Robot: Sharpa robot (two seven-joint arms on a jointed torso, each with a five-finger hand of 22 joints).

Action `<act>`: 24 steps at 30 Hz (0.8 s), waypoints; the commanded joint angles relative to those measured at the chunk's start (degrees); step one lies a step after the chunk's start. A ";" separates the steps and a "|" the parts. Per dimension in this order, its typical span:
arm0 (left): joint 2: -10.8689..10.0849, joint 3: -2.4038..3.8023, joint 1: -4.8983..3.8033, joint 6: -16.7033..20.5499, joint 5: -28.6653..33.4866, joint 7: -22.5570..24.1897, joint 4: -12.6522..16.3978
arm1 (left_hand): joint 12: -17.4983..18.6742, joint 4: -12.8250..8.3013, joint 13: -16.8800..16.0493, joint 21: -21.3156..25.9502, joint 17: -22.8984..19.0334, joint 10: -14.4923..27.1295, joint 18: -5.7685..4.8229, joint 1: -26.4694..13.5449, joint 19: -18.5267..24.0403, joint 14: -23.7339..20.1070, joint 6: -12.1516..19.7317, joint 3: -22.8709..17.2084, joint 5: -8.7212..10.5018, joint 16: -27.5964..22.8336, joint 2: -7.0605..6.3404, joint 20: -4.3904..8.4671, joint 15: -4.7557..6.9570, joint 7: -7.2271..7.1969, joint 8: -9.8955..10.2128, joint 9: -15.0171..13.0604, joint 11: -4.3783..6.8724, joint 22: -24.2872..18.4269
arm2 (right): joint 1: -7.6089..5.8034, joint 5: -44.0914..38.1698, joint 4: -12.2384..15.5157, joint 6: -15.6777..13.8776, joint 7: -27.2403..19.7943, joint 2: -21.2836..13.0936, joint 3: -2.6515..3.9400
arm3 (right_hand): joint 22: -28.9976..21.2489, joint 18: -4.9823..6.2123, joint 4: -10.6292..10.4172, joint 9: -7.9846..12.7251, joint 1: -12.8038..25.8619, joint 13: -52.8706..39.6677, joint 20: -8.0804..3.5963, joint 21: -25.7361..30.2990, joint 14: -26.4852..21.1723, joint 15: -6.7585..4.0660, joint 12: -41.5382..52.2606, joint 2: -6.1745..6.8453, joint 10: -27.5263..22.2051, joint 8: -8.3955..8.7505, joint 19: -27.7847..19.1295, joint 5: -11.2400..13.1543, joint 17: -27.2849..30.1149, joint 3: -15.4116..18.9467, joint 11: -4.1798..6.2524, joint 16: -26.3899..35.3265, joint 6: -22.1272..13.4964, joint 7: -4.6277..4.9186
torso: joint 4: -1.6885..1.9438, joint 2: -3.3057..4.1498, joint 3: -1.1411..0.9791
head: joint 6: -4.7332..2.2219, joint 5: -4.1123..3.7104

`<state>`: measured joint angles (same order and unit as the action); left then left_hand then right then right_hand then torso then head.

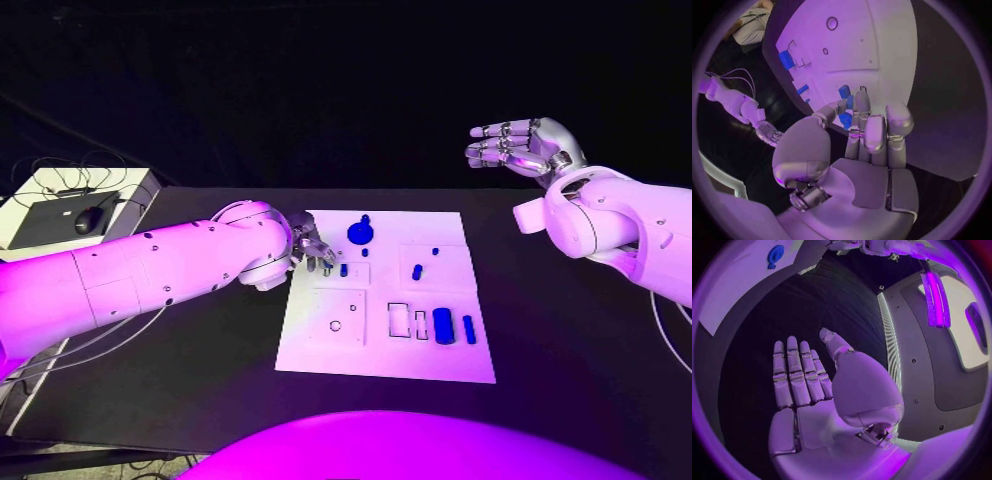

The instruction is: Assemble the parts on the task board

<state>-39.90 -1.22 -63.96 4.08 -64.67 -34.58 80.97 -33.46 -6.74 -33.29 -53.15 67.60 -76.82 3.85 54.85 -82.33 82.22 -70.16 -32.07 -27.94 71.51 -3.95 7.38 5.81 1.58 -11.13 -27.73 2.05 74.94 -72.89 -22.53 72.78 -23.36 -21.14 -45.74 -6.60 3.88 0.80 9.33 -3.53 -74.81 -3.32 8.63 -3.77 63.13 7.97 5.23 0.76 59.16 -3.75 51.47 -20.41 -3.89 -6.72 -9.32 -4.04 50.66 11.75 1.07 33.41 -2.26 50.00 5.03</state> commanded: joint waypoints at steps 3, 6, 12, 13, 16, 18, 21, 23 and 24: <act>0.53 -0.10 0.25 -1.56 -0.40 0.00 -0.84 | -0.39 -9.60 0.09 -0.06 0.11 -1.43 -0.23 0.07 -0.23 0.00 0.11 -9.34 -0.17 0.39 0.25 0.01 0.39 -0.15 -0.18 -0.70 1.65 5.40 | -0.05 0.25 -0.11 1.15 -0.67 0.12 0.06 | -0.04 0.28 -0.07 0.03 -0.48 -0.07 -0.12 -0.17 -0.35 0.12 0.41 -0.46 -0.26 0.21 -0.45 -0.16 0.07 0.30 0.00 0.20 0.18 -0.06 | 0.00 0.04 0.04 | 0.00 -0.48; 0.73 -0.15 0.40 -1.58 -0.40 0.01 -1.27 | -0.39 -9.60 0.09 -0.06 0.11 -1.43 -0.23 0.07 -0.23 0.00 0.11 -9.34 -0.17 0.39 0.25 0.01 0.39 -0.15 -0.18 -0.70 1.65 5.40 | -0.05 0.25 -0.10 1.32 -0.64 0.16 0.06 | -0.04 0.26 0.00 0.04 -0.42 -0.06 -0.10 -0.15 -0.39 0.13 0.38 -0.39 -0.25 0.25 -0.48 -0.16 0.08 0.30 -0.01 0.21 0.16 -0.06 | -0.02 0.03 0.03 | 0.00 -0.61; 1.00 -0.23 0.66 -1.47 -0.43 0.07 -1.76 | -0.46 -9.59 0.14 -0.28 0.15 -1.47 -0.30 0.09 -0.24 0.01 0.09 -9.34 -0.30 0.50 0.21 0.04 0.40 -0.17 -0.29 -0.58 1.66 5.43 | -0.05 0.23 -0.13 1.96 -0.43 0.25 0.06 | -0.04 0.28 0.06 0.04 -0.30 -0.06 -0.11 -0.17 -0.35 0.12 0.35 -0.36 -0.27 0.24 -0.45 -0.25 0.08 0.36 -0.03 0.20 0.22 -0.01 | 0.06 0.02 0.06 | 0.00 -0.76; 1.03 -0.24 0.69 -1.42 -0.50 0.08 -1.85 | -0.46 -9.59 0.14 -0.28 0.15 -1.47 -0.30 0.09 -0.24 0.01 0.09 -9.34 -0.30 0.50 0.21 0.04 0.40 -0.17 -0.29 -0.58 1.66 5.43 | -0.05 0.22 -0.12 2.04 -0.40 0.26 0.06 | -0.04 0.28 0.06 0.04 -0.30 -0.06 -0.11 -0.17 -0.35 0.12 0.35 -0.36 -0.27 0.24 -0.45 -0.25 0.08 0.36 -0.03 0.20 0.22 -0.01 | 0.06 0.00 0.04 | 0.00 -0.72; 1.04 -0.26 0.76 -1.30 -0.73 0.11 -1.98 | -0.48 -9.57 0.17 -0.35 0.13 -1.47 -0.32 0.12 -0.23 -0.01 0.09 -9.37 -0.33 0.52 0.21 0.05 0.39 -0.17 -0.33 -0.53 1.65 5.44 | -0.05 0.18 -0.13 2.21 -0.34 0.31 0.05 | -0.04 0.28 0.06 0.04 -0.30 -0.06 -0.11 -0.17 -0.35 0.12 0.35 -0.36 -0.27 0.24 -0.45 -0.25 0.08 0.36 -0.03 0.20 0.22 -0.01 | 0.06 -0.03 0.04 | 0.00 -0.65; 1.03 -0.26 0.79 -1.33 -0.82 0.12 -2.00 | -0.48 -9.57 0.17 -0.35 0.13 -1.47 -0.32 0.12 -0.23 -0.01 0.09 -9.37 -0.33 0.52 0.21 0.05 0.39 -0.17 -0.33 -0.53 1.65 5.44 | -0.05 0.16 -0.14 2.30 -0.29 0.31 0.05 | -0.04 0.26 0.11 0.03 -0.29 -0.06 -0.09 -0.15 -0.42 0.14 0.34 -0.40 -0.29 0.23 -0.52 -0.26 0.08 0.41 -0.03 0.21 0.30 -0.02 | 0.08 -0.02 0.06 | 0.00 -0.62; 0.99 -0.27 0.83 -1.53 -0.92 0.14 -1.99 | -0.48 -9.57 0.17 -0.35 0.13 -1.47 -0.32 0.12 -0.23 -0.01 0.09 -9.37 -0.33 0.52 0.21 0.05 0.39 -0.17 -0.33 -0.53 1.65 5.44 | -0.05 0.14 -0.17 2.51 -0.16 0.34 0.05 | -0.04 0.25 0.12 0.03 -0.29 -0.06 -0.09 -0.15 -0.43 0.14 0.33 -0.41 -0.30 0.23 -0.53 -0.25 0.08 0.41 -0.04 0.21 0.28 -0.02 | 0.10 0.00 0.05 | 0.00 -0.67; 0.97 -0.28 0.85 -1.74 -0.98 0.15 -1.96 | -0.48 -9.58 0.20 -0.40 0.15 -1.47 -0.34 0.16 -0.21 0.00 0.08 -9.37 -0.33 0.56 0.17 0.04 0.39 -0.18 -0.37 -0.49 1.65 5.44 | -0.05 0.11 -0.17 2.67 -0.08 0.36 0.05 | -0.05 0.24 0.15 0.04 -0.29 -0.06 -0.06 -0.14 -0.55 0.18 0.29 -0.48 -0.39 0.24 -0.60 -0.25 0.09 0.44 -0.06 0.23 0.21 -0.01 | 0.09 0.00 0.05 | 0.00 -0.61; 0.95 -0.28 0.85 -1.84 -0.99 0.16 -1.95 | -0.48 -9.58 0.20 -0.40 0.15 -1.47 -0.34 0.16 -0.21 0.00 0.08 -9.37 -0.33 0.56 0.17 0.04 0.39 -0.18 -0.37 -0.49 1.65 5.44 | -0.05 0.10 -0.16 2.72 -0.05 0.37 0.05 | -0.05 0.23 0.15 0.03 -0.28 -0.06 -0.05 -0.13 -0.58 0.21 0.29 -0.47 -0.42 0.23 -0.63 -0.26 0.09 0.46 -0.09 0.23 0.24 -0.01 | 0.08 0.00 0.05 | 0.00 -0.65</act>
<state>-39.00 -1.48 -63.15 3.50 -64.96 -34.61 78.97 -33.73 -6.88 -33.14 -53.15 67.65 -76.82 3.83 54.62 -82.32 82.31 -69.91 -31.93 -27.92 71.70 -4.18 7.36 5.71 1.82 -11.18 -28.15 2.05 74.93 -72.89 -22.48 72.66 -21.62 -21.04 -45.46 -6.60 3.89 0.81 9.49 -3.54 -75.03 -3.32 8.41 -3.77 62.92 8.18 5.47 0.54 59.16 -3.75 51.24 -20.41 -3.90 -6.56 -9.32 -4.04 50.66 11.75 1.16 33.41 -2.21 50.00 4.38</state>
